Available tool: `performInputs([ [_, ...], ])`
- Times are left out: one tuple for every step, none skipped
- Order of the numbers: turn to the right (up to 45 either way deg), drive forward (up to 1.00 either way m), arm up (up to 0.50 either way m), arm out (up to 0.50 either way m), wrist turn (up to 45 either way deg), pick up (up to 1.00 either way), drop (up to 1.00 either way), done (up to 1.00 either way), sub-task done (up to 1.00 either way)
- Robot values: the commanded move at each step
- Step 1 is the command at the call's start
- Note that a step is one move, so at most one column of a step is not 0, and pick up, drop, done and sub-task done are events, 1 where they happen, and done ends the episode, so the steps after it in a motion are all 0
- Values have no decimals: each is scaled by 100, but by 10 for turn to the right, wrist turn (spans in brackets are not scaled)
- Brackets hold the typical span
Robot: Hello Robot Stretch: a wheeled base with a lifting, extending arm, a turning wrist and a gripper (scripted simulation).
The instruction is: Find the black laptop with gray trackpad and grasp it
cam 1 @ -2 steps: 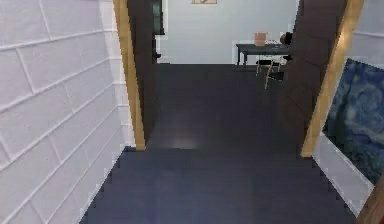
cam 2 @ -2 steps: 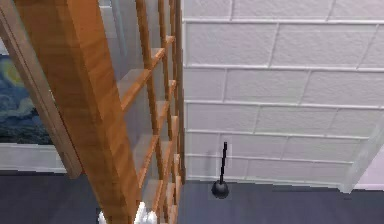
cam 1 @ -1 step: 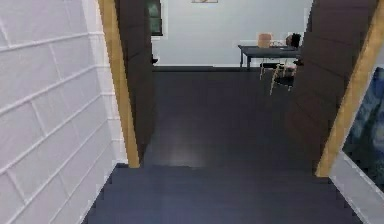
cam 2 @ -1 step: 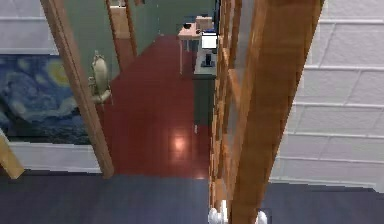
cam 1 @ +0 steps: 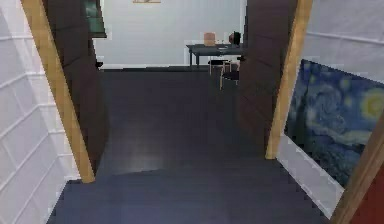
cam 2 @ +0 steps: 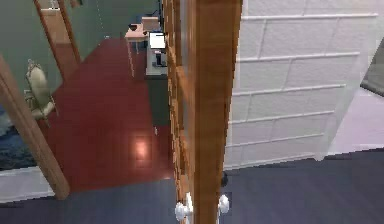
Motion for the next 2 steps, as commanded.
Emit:
performInputs([
  [0, 100, 0, 0, 0, 0, 0, 0, 0],
  [30, 0, 0, 0, 0, 0, 0, 0, 0],
])
